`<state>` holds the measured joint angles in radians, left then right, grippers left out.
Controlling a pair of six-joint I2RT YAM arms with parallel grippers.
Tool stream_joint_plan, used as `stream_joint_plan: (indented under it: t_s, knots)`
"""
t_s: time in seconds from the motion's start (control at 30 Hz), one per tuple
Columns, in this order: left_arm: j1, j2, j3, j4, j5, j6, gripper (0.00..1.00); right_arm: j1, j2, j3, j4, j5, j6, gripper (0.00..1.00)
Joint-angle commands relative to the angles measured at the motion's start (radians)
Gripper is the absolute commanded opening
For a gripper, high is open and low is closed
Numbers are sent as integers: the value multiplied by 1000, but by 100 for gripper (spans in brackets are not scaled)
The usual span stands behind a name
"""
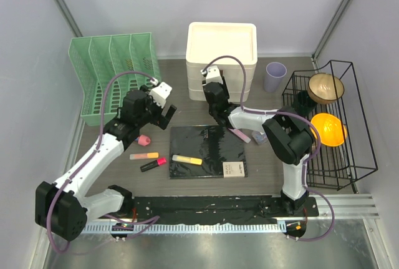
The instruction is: Organize the desk
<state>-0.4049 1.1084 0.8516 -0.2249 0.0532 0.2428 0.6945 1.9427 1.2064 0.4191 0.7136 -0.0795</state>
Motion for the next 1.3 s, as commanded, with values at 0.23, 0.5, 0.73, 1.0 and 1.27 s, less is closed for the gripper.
stream_joint_plan:
  t_s: [0.23,0.5,0.73,1.0,1.27]
  knots:
    - [5,16,4,47,10,3,100,-9,6,5,122,57,-23,27]
    - [5,15,3,50,8,6,100,-9,-19,-13,86,55,-2,1]
    - [5,11,0,49,7,12,100,-9,-83,-45,30,12,40,1]
    - [5,11,3,53,14,9,100,-4,-134,-71,-45,-26,75,1]
    - [5,-2,1,44,13,13,100,20,-165,-82,-98,-43,78,1]
